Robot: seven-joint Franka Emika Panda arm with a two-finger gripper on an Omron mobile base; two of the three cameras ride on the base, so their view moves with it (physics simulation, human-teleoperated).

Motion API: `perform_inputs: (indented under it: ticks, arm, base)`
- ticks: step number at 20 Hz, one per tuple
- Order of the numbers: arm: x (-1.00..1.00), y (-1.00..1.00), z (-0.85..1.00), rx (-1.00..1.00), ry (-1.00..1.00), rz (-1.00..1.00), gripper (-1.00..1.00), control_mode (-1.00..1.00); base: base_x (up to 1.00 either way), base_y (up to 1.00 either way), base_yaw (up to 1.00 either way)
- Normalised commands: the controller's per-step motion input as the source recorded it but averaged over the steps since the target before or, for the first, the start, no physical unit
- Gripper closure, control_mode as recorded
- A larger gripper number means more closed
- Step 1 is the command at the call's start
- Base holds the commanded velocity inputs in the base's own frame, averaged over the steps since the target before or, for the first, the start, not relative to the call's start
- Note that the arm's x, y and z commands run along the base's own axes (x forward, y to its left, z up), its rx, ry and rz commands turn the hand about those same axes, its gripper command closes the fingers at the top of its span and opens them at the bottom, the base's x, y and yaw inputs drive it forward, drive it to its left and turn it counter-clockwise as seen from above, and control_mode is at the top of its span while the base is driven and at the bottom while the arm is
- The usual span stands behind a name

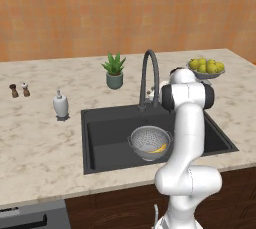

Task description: Put the colander in the sink, put the banana in the colander, and turn on the sink faucet and pour water over the colander.

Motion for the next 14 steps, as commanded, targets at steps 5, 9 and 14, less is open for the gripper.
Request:
perform_inputs:
  ticks: [5,9,14]
  arm:
    - [0.30,-0.19,-0.22,0.00,0.00,-0.10,1.00,-1.00]
    - [0.31,-0.35,-0.29,0.00,0.00,-0.11,1.00,-1.00]
    - [0.32,-0.47,-0.32,0.00,0.00,-0.07,1.00,-1.00]
  base:
    - [0.00,0.00,0.00]
    - [0.00,0.00,0.00]
    - [0.00,0.00,0.00]
